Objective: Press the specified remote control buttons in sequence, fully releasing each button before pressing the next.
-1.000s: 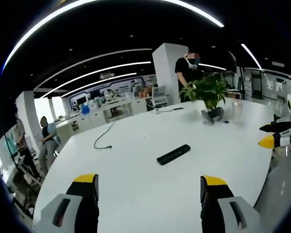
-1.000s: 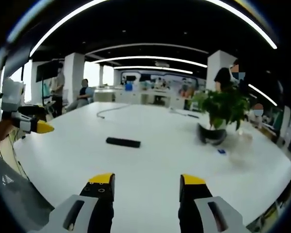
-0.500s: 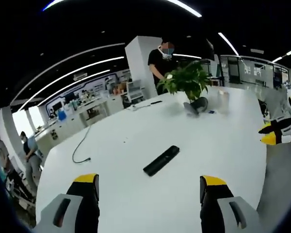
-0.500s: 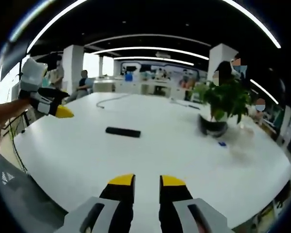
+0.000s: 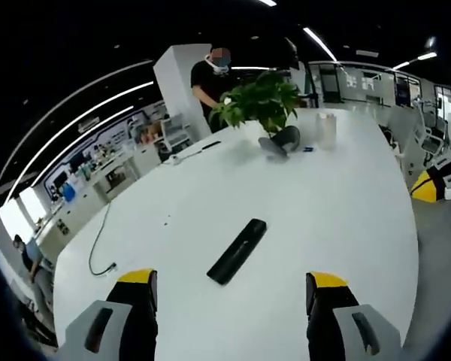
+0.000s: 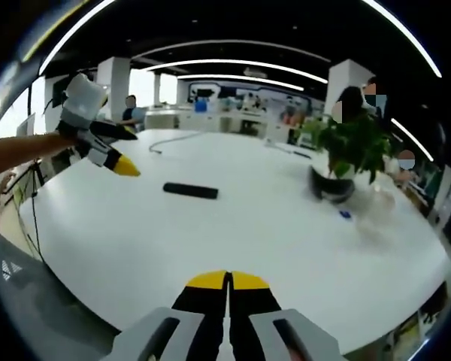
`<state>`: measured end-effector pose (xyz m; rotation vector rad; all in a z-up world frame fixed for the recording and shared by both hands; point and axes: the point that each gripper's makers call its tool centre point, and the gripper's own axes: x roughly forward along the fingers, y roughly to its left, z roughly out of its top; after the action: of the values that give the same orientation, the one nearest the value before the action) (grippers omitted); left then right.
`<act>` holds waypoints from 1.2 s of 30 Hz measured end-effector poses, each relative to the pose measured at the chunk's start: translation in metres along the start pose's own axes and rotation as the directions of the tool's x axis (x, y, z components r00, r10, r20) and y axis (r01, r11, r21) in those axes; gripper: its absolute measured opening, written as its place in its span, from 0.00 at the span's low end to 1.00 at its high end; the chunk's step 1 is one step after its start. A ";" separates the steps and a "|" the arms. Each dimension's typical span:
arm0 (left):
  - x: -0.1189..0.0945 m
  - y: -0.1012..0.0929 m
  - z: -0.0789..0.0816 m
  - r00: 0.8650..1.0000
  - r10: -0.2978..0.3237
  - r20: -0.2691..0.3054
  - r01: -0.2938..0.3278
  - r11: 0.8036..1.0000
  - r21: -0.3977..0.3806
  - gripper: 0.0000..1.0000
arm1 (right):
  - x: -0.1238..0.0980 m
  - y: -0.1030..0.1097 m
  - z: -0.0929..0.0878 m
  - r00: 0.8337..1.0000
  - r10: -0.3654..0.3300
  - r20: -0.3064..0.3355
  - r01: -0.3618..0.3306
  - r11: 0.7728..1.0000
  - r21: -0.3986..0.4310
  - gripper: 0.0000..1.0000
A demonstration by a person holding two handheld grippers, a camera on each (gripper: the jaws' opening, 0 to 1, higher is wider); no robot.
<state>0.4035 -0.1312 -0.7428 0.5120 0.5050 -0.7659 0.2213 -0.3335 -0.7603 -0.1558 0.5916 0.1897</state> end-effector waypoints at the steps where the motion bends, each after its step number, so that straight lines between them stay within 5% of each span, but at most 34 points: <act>1: 0.002 0.001 0.000 1.000 -0.010 0.001 0.010 1.000 -0.003 0.84 | 0.000 0.000 0.000 1.000 0.002 -0.003 -0.002 1.000 0.004 0.00; 4: 0.006 -0.009 -0.001 0.994 -0.108 0.011 0.108 0.993 -0.050 0.84 | 0.000 -0.001 -0.001 1.000 -0.002 -0.003 0.002 1.000 0.006 0.00; 14: 0.028 0.008 -0.002 0.977 -0.213 0.018 0.212 0.976 0.049 0.79 | 0.002 0.001 -0.006 0.999 -0.010 -0.033 0.009 1.000 -0.021 0.00; 25: 0.066 0.020 -0.029 0.952 -0.290 -0.098 0.298 0.950 0.091 0.66 | 0.002 0.000 -0.013 0.997 -0.017 -0.072 0.016 1.000 -0.022 0.00; 31: 0.080 0.012 -0.035 0.939 -0.336 -0.073 0.340 0.939 0.049 0.65 | 0.001 -0.003 -0.014 0.996 -0.031 -0.079 0.030 0.999 -0.012 0.00; 36: 0.095 0.020 -0.038 0.950 -0.312 -0.033 0.313 0.949 0.034 0.49 | 0.002 -0.002 -0.016 0.996 -0.031 -0.089 0.030 0.999 -0.016 0.00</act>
<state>0.4680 -0.1447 -0.8237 0.4844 0.6066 -1.0752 0.2148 -0.3387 -0.7738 -0.1884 0.6762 0.1581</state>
